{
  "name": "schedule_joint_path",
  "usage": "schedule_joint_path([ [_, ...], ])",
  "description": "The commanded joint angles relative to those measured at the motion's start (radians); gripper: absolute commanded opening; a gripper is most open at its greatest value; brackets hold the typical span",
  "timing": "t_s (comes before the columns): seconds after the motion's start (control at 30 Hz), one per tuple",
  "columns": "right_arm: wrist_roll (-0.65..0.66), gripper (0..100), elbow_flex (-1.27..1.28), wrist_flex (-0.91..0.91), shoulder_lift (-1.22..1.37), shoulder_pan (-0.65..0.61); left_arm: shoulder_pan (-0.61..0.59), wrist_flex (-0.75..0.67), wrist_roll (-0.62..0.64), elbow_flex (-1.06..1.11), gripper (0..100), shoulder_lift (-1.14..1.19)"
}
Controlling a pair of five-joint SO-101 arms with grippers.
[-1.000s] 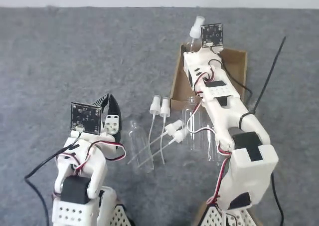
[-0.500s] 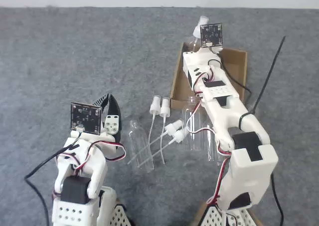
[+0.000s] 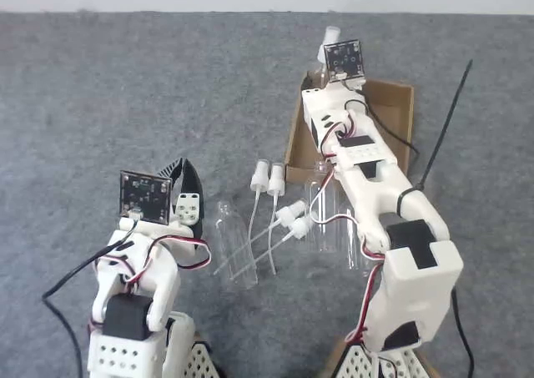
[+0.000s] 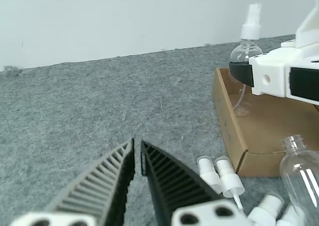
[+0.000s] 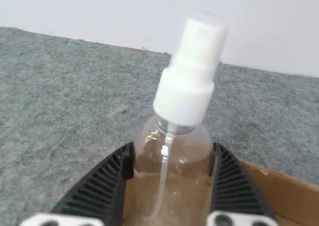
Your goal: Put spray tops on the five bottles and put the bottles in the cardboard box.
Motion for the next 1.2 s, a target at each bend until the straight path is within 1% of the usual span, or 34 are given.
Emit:
schedule_joint_path([
  [0.0, 0.015, 16.0, -0.017, -0.018, -0.019, -0.018, 0.002, -0.029, -0.005, -0.008, 1, 0.006],
  [0.47, 0.018, 16.2, -0.017, -0.018, -0.018, -0.016, 0.002, -0.029, -0.005, -0.008, 1, 0.006],
  [0.7, 0.015, 27.0, -0.017, -0.013, -0.016, -0.018, 0.002, -0.029, -0.005, -0.008, 1, 0.006],
  [1.17, 0.014, 27.8, -0.046, -0.008, -0.021, -0.016, 0.002, -0.029, -0.005, -0.008, 1, 0.006],
])
